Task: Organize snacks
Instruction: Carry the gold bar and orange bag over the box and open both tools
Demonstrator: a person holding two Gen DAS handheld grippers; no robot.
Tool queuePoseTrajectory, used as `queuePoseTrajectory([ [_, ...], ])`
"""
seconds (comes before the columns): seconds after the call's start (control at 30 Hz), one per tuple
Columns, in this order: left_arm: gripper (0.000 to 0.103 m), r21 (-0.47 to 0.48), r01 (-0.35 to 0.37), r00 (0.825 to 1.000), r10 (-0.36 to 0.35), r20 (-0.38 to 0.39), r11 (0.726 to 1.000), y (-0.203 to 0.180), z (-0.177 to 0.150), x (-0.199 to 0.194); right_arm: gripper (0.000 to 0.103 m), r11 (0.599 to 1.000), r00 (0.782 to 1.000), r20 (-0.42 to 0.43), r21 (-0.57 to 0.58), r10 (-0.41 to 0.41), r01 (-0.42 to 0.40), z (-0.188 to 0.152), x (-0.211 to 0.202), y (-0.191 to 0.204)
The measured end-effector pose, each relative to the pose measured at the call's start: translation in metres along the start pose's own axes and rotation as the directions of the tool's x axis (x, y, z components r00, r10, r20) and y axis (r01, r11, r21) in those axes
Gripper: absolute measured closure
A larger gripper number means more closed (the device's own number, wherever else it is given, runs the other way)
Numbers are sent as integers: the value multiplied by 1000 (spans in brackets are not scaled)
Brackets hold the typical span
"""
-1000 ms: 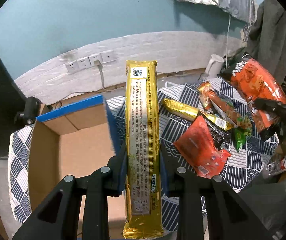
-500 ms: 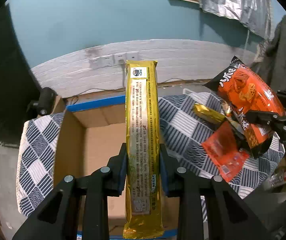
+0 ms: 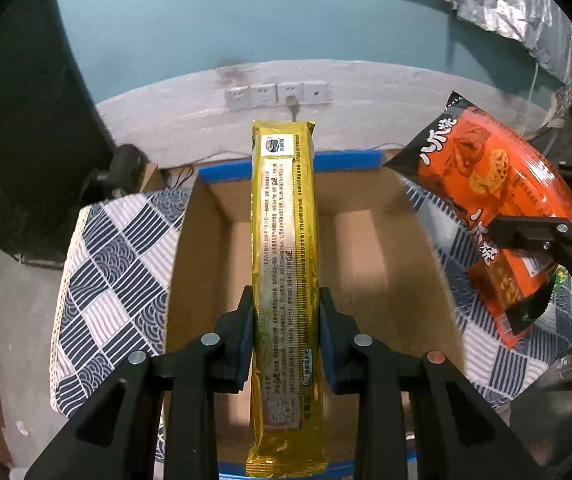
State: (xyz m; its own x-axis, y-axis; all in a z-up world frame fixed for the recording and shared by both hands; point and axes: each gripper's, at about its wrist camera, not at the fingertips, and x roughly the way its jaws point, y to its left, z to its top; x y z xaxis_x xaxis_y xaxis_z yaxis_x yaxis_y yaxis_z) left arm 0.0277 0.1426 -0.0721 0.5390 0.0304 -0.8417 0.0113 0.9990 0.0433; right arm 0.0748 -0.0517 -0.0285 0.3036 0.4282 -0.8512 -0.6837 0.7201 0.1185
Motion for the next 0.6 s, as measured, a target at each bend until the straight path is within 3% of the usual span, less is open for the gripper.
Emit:
queuePoseTrajectory([
  [0.5, 73, -27, -18, 996, 16, -89, 999, 30, -22, 30, 52, 997, 994, -96, -45, 58, -62, 22, 53, 40],
  [0.6, 72, -21, -26, 996, 24, -86, 999, 29, -23, 29, 45, 997, 995, -88, -50, 47, -51, 25, 54, 43],
])
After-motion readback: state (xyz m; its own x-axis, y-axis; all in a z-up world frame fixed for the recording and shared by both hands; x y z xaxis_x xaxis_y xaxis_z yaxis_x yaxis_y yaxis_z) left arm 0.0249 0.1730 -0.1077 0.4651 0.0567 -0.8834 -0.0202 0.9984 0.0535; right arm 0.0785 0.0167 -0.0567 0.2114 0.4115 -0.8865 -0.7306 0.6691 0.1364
